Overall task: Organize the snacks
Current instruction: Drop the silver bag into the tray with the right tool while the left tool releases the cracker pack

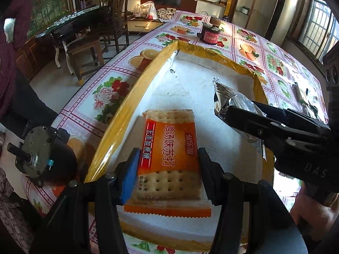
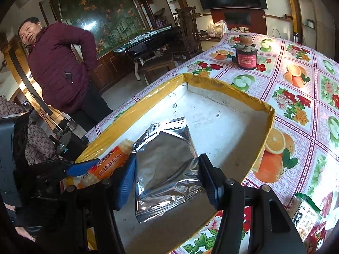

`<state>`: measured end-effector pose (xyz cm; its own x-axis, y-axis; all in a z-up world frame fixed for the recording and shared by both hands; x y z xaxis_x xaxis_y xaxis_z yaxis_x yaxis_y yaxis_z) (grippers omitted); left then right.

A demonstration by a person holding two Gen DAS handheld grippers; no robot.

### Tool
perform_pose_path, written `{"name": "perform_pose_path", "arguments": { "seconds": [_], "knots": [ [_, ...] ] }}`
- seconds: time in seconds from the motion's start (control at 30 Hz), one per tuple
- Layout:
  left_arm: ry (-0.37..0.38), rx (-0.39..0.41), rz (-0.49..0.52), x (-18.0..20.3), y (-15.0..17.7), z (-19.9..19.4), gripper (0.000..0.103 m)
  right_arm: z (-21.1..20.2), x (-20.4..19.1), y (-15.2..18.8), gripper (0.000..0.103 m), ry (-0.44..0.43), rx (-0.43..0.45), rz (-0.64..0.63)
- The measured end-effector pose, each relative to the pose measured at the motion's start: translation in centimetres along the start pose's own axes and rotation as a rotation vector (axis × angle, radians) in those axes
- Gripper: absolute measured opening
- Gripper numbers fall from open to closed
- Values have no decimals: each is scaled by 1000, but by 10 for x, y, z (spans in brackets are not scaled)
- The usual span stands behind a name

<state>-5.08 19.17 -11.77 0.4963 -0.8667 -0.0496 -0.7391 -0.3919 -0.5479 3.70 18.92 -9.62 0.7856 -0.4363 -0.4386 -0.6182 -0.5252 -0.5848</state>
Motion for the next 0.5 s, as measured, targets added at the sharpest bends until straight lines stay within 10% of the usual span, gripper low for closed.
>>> {"name": "perform_pose_path", "arguments": {
  "seconds": [0.5],
  "knots": [
    [1,-35,14,6,6,10,57,20,3,11,60,83,-53,-55]
  ]
}}
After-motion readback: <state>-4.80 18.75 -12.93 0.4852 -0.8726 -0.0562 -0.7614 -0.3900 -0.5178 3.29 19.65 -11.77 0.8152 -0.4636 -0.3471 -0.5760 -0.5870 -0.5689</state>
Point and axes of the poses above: each gripper's, at about its wrist camera, not at the fingertips, and z roughly the way its jaws point, x to its right, y to its underside, the point moved 9 cm from there along z, roughly the way its jaws point, and after that the axes turned 14 degrees about z, right-handed, at the moved point
